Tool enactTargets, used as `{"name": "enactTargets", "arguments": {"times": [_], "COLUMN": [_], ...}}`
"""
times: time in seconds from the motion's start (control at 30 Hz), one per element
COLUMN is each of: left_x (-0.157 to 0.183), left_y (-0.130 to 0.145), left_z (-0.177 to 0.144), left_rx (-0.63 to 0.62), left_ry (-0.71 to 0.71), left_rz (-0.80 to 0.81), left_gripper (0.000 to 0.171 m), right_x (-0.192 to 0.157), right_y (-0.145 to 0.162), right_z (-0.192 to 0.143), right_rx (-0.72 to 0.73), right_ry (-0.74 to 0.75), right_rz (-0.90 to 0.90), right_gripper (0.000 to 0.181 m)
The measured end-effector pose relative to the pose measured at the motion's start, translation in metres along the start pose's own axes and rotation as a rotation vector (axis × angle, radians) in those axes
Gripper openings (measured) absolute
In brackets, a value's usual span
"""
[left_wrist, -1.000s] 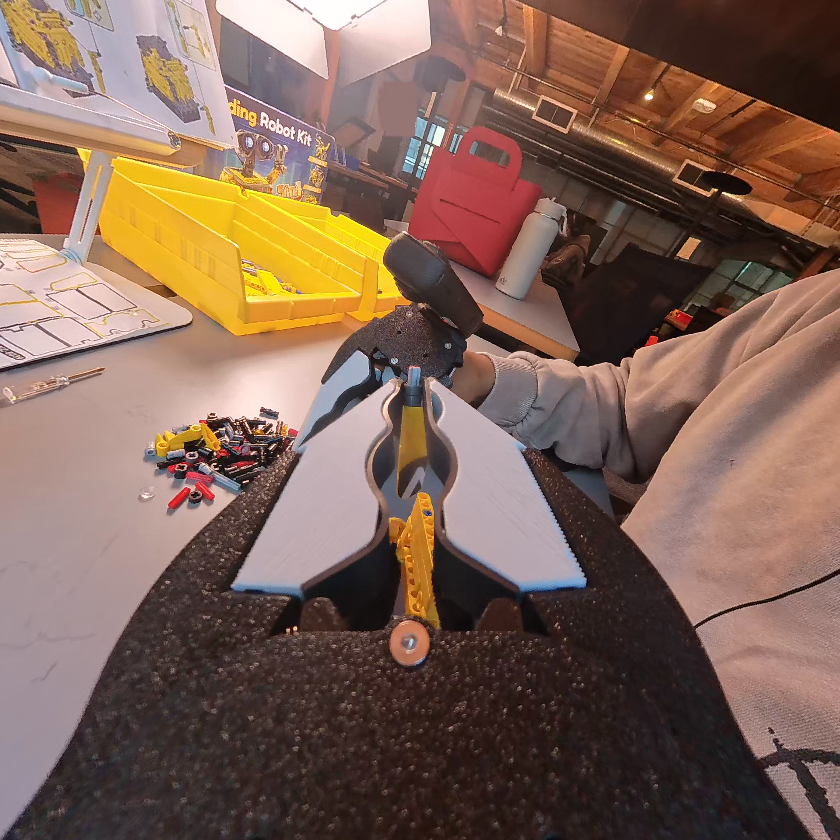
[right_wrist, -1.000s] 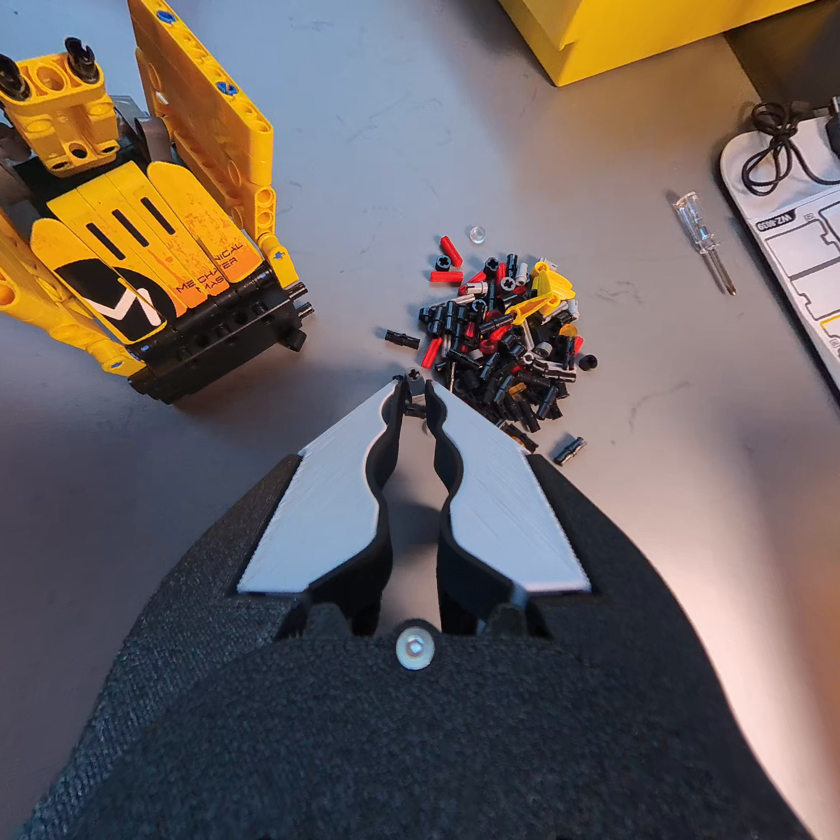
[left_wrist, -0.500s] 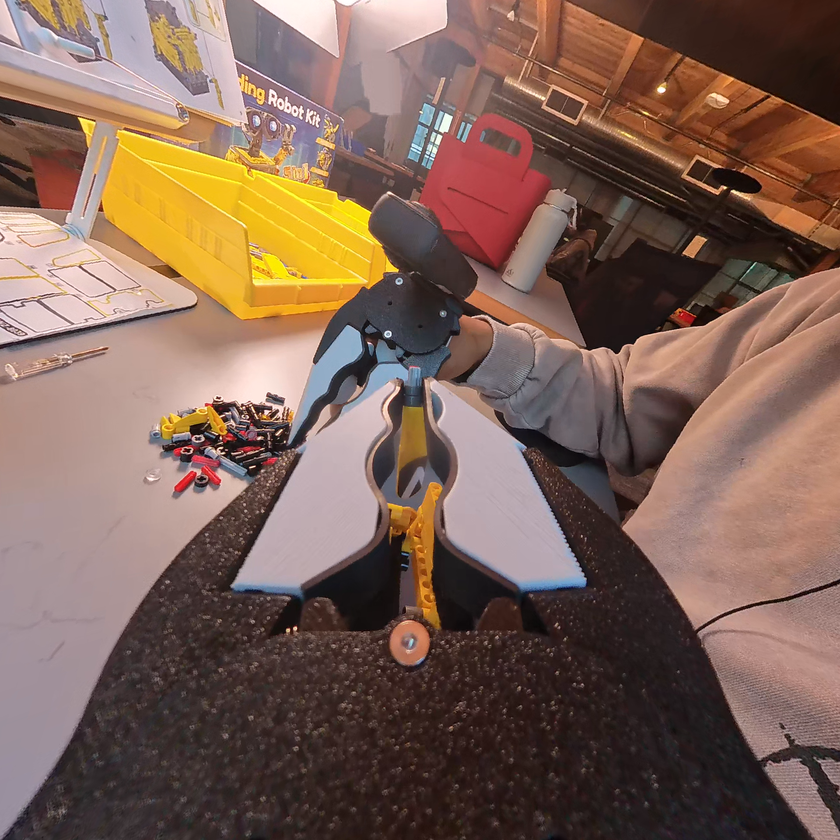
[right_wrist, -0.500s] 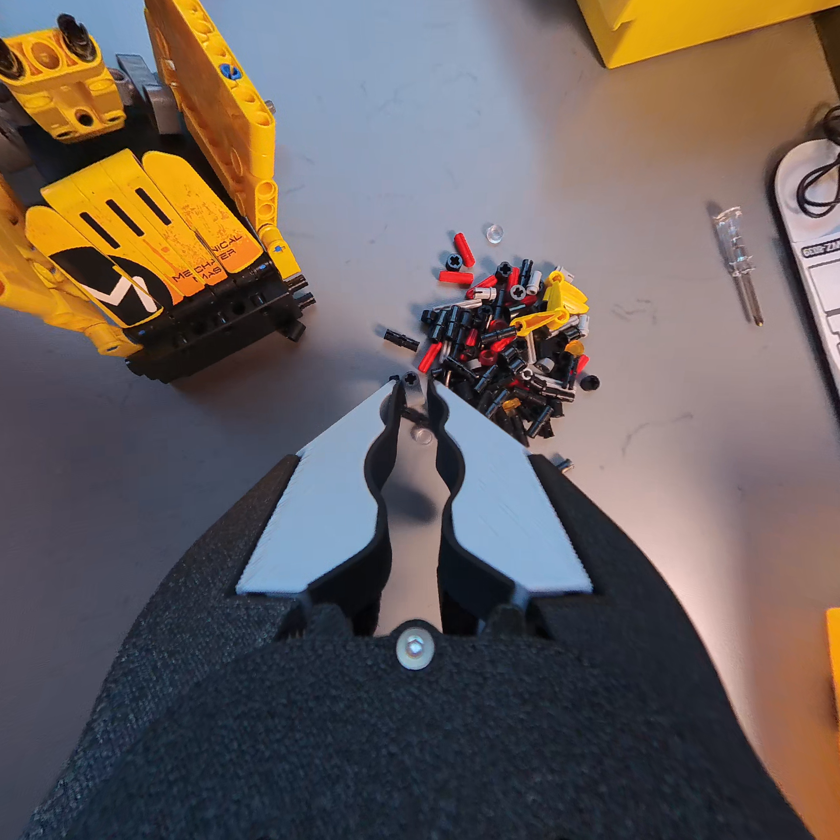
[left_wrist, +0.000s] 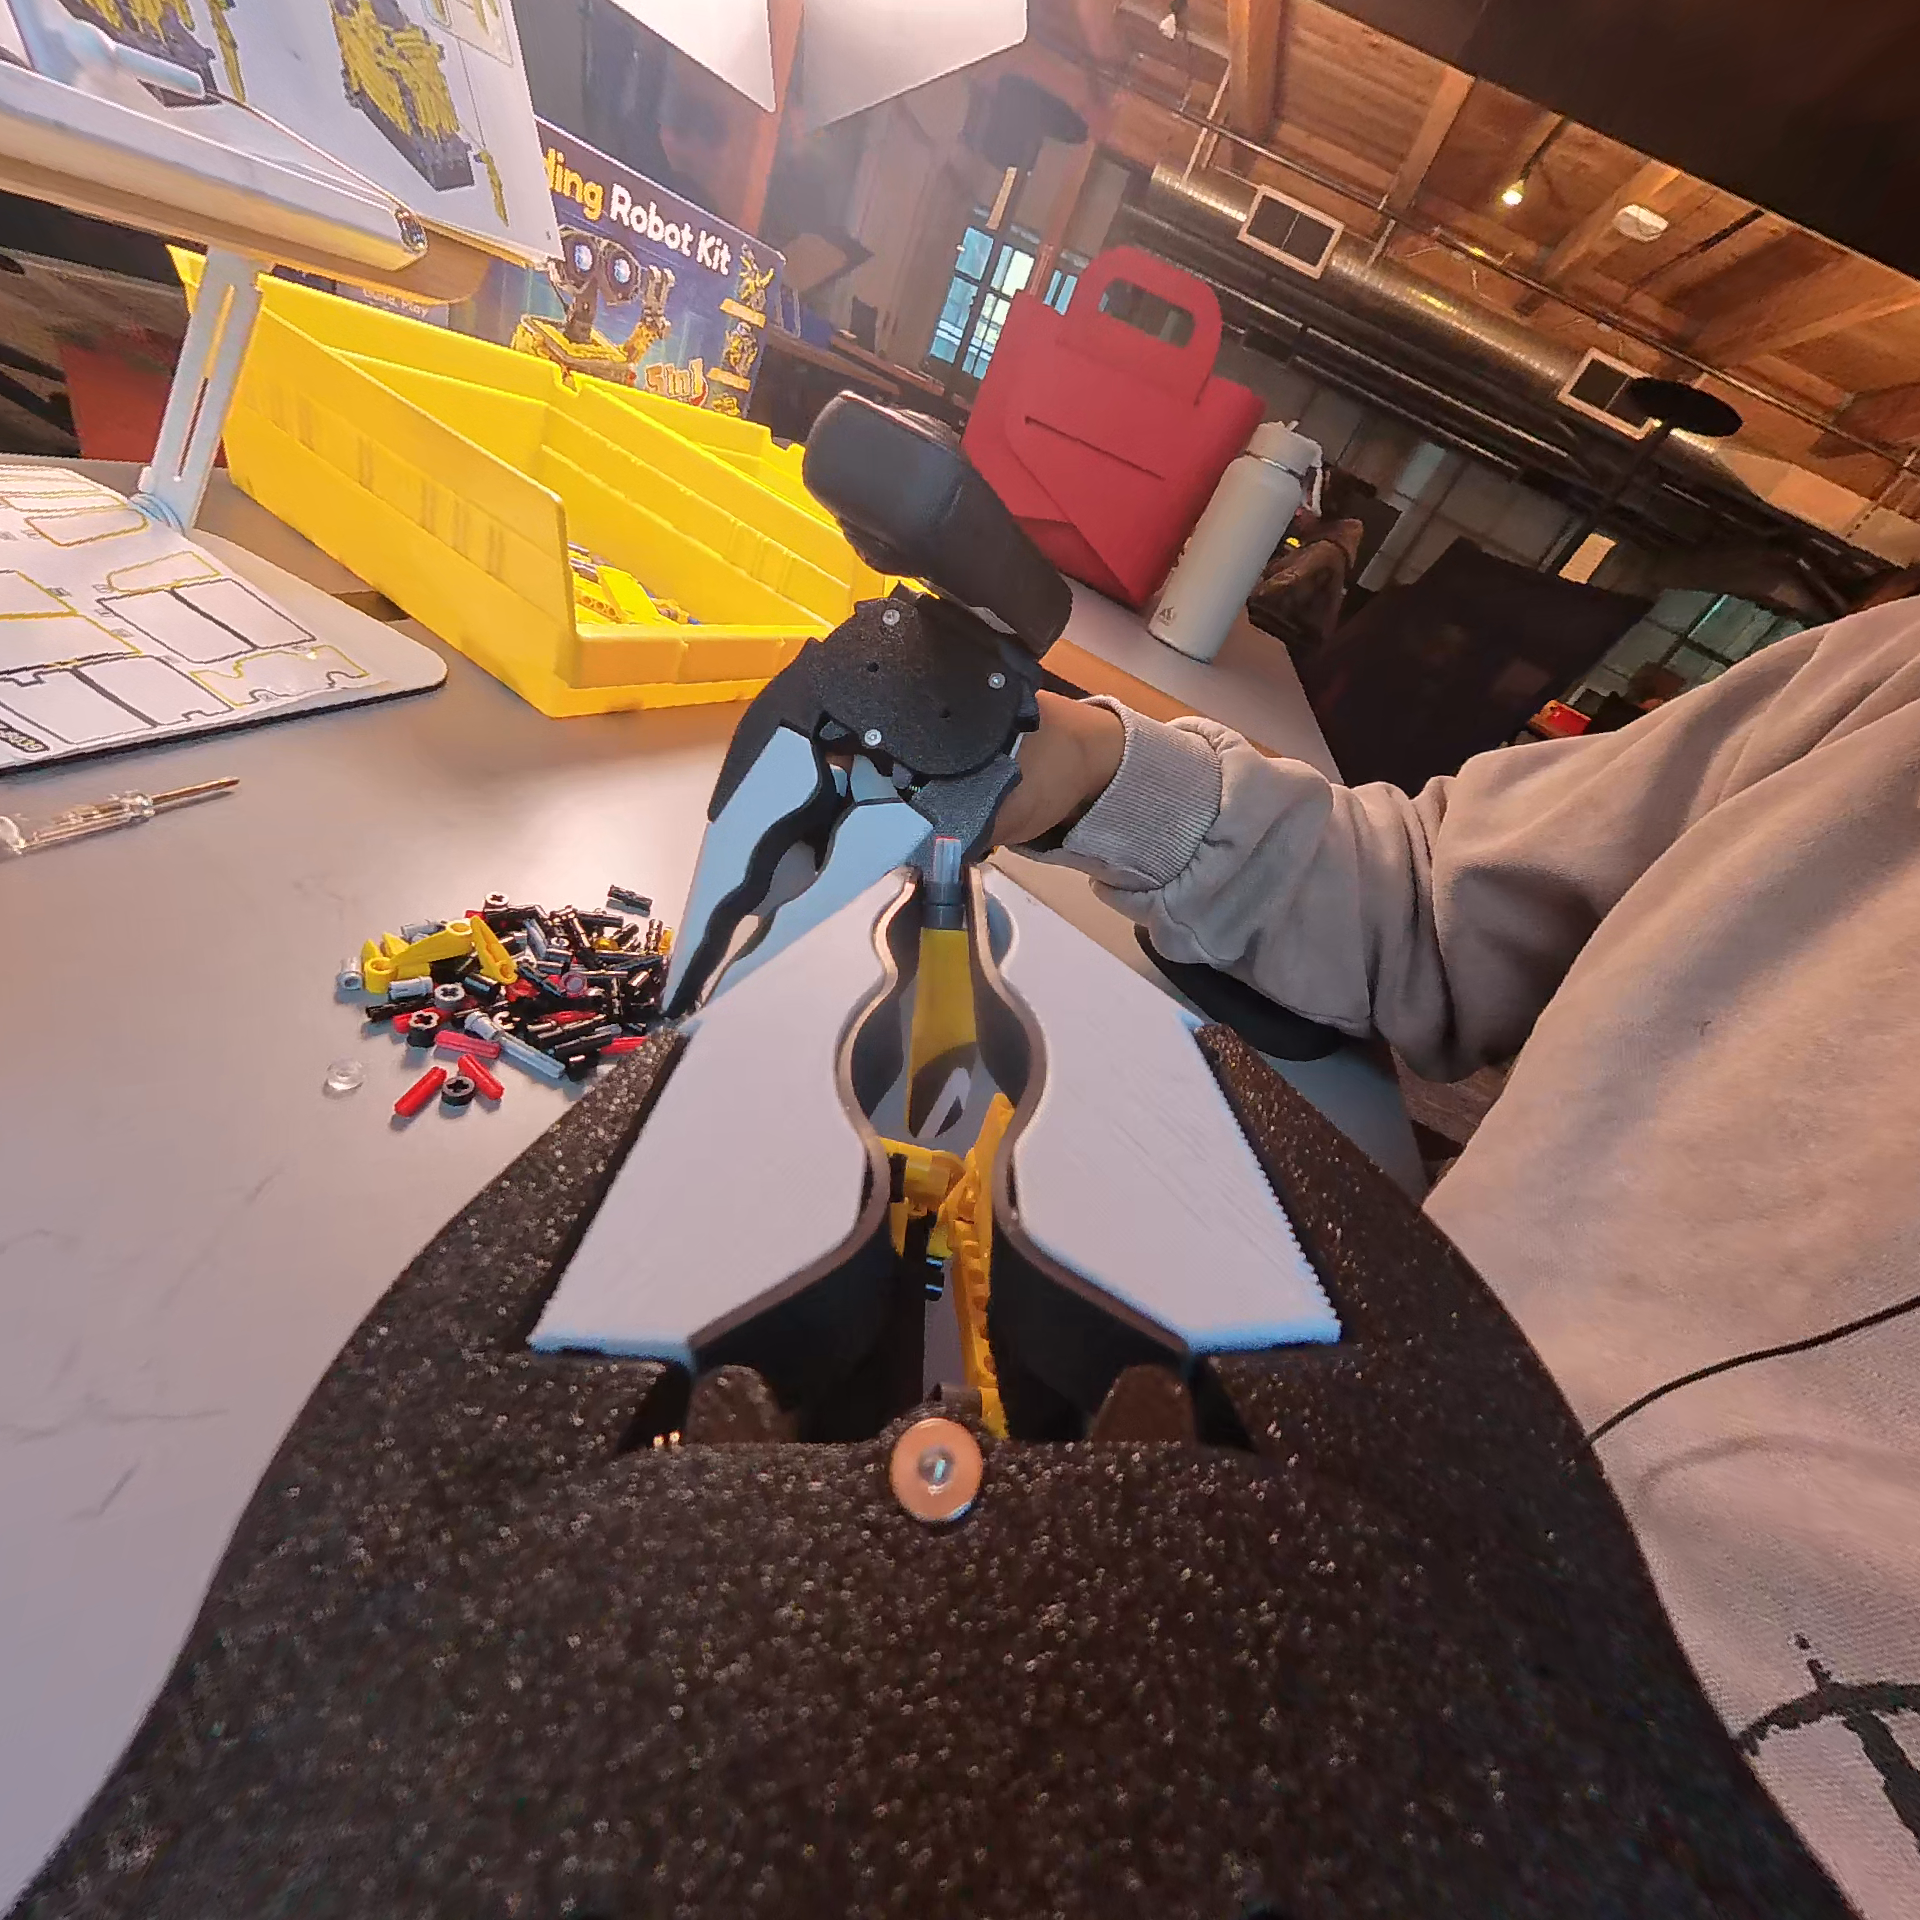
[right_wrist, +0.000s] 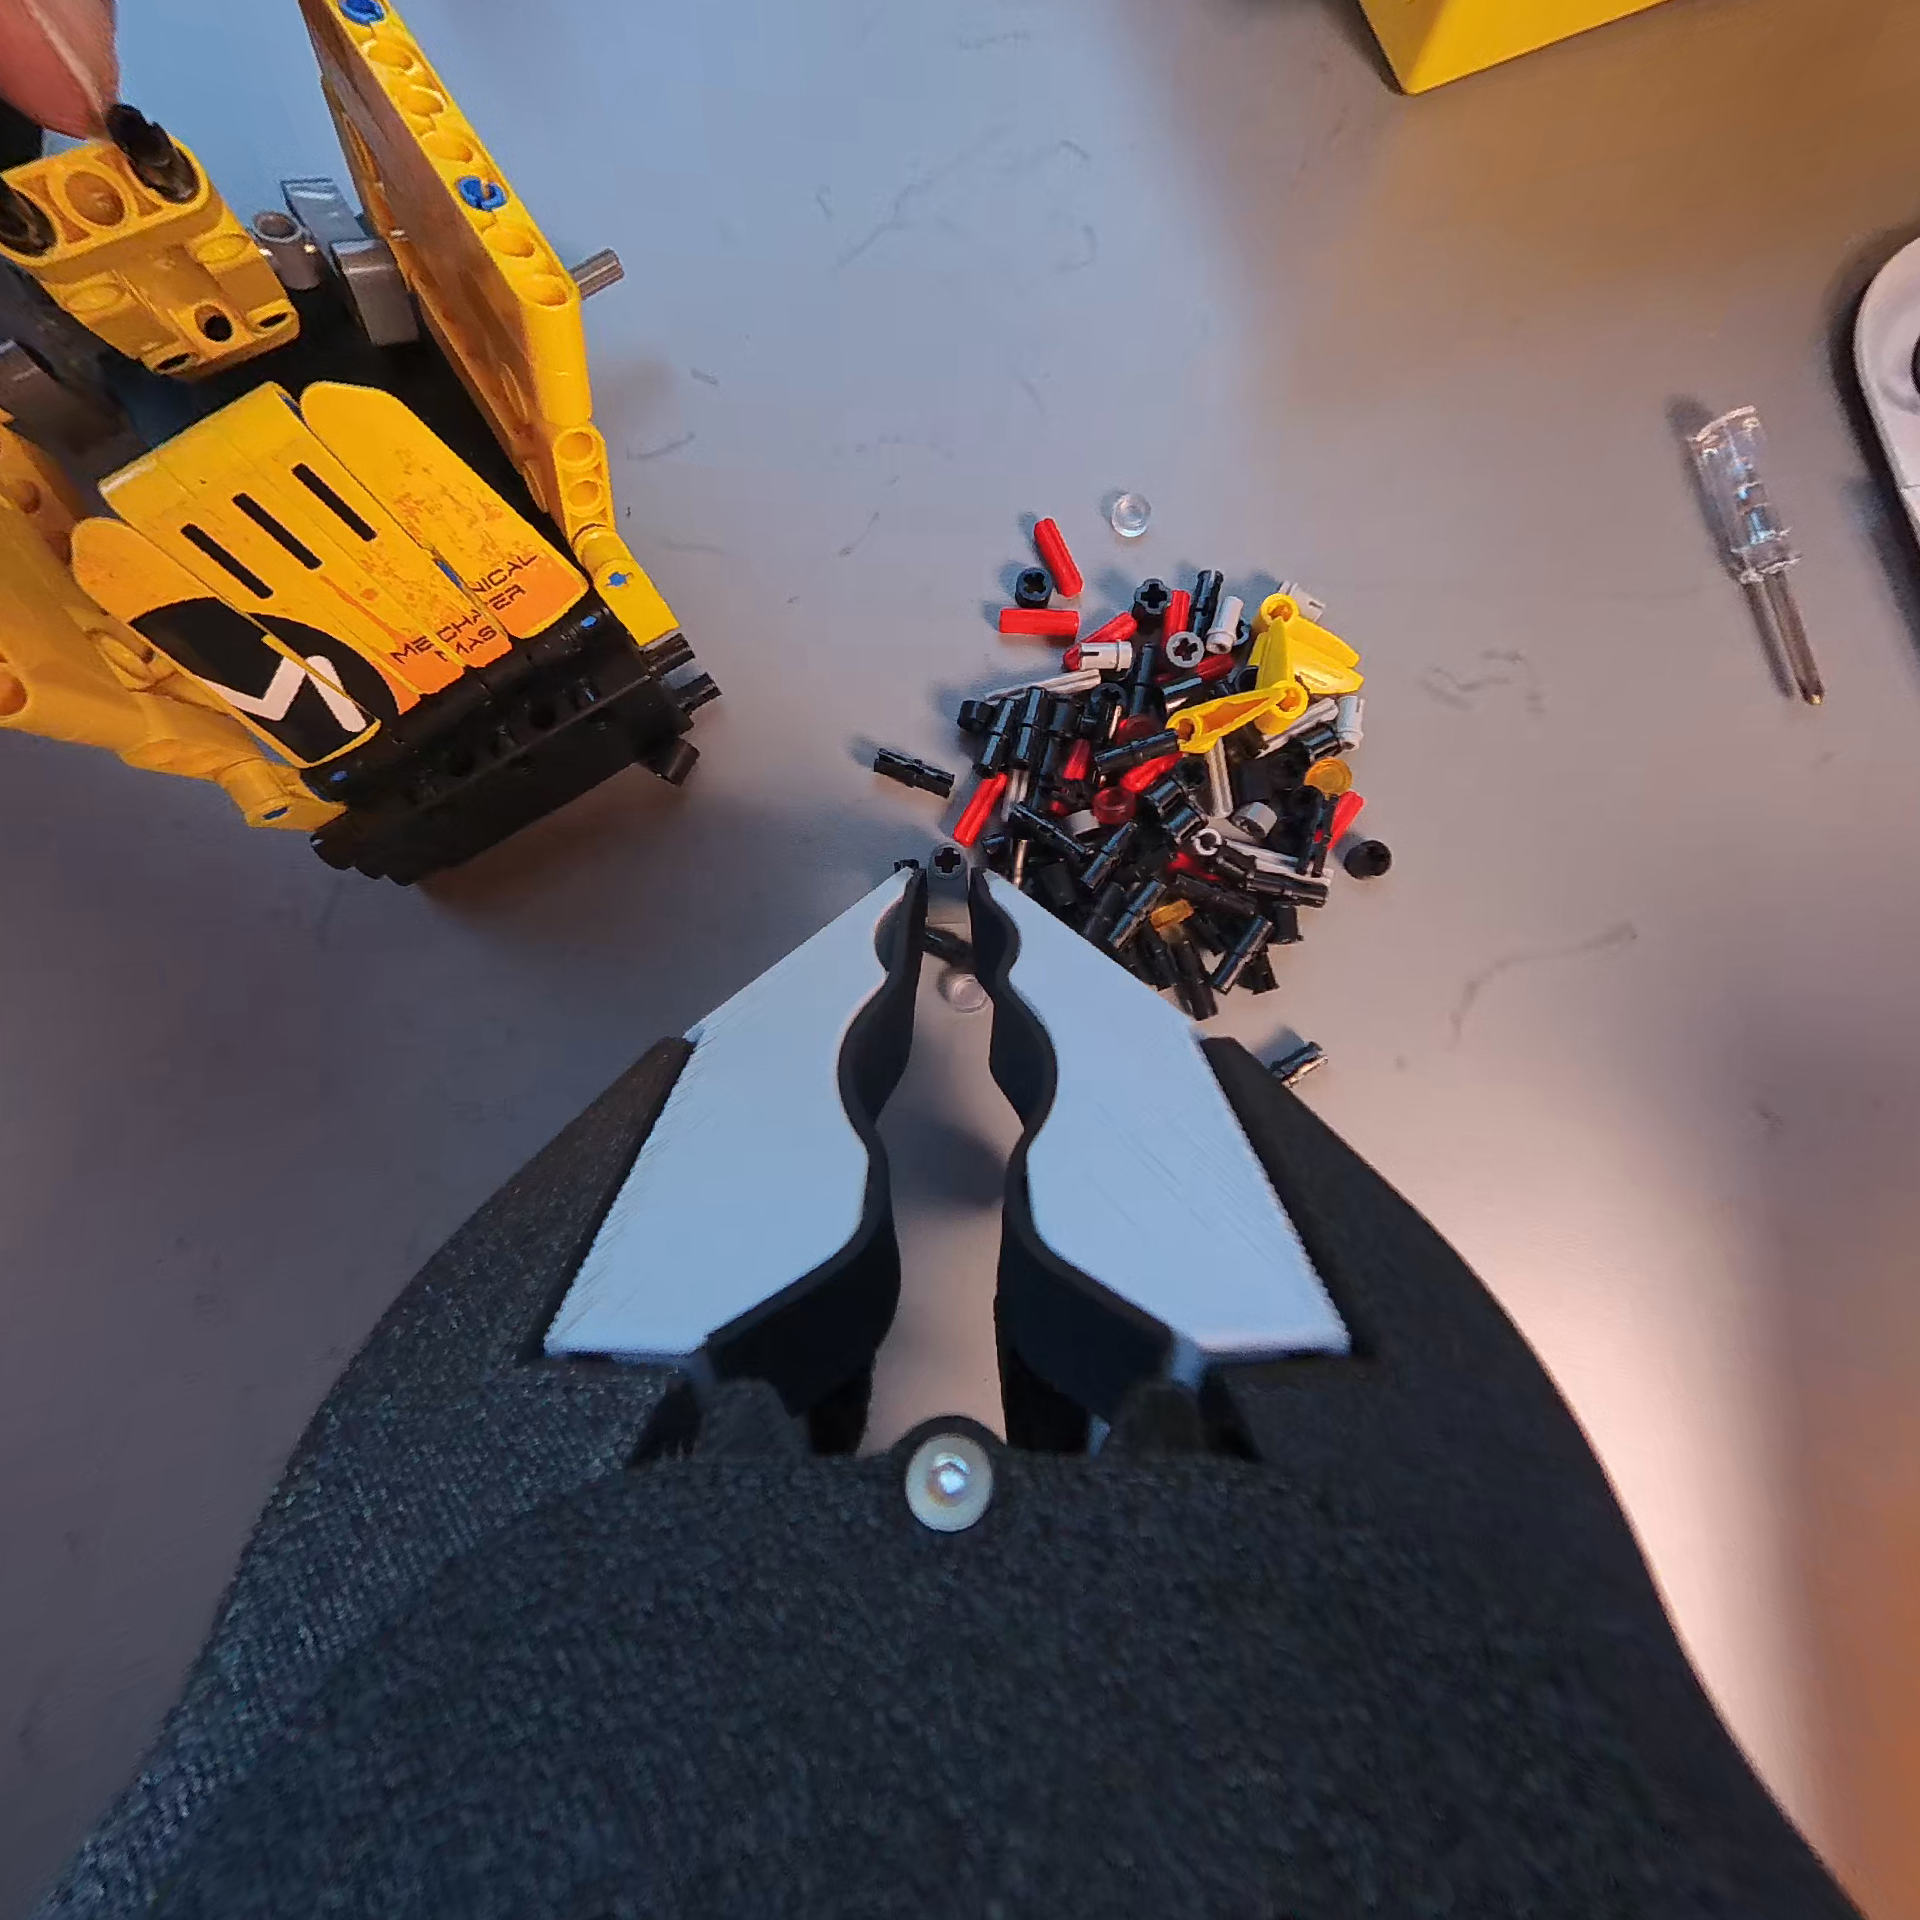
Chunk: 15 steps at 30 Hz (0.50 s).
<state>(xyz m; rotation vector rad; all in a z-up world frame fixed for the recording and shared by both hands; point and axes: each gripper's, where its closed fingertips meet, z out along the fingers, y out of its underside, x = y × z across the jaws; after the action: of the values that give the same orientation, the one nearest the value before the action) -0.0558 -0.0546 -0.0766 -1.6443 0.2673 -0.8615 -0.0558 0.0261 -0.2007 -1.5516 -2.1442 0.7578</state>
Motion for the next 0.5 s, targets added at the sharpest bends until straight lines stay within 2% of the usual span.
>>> {"name": "enactTargets", "arguments": {"times": [0.27,0.5], "left_x": [-0.004,-0.002], "left_y": [-0.003,-0.005], "left_z": [-0.003,-0.004], "left_rx": [0.023,0.027], "left_ry": [-0.01,-0.008], "left_rz": [-0.011,-0.001], "left_gripper": [0.006,0.006], "right_x": [-0.001,0.009], "right_y": [-0.003,-0.035], "right_z": [-0.002,-0.048], "right_rx": [0.046,0.326], "right_ry": [-0.008,-0.102], "right_rz": [0.004,0.181], "right_gripper": [0.006,0.007]}}
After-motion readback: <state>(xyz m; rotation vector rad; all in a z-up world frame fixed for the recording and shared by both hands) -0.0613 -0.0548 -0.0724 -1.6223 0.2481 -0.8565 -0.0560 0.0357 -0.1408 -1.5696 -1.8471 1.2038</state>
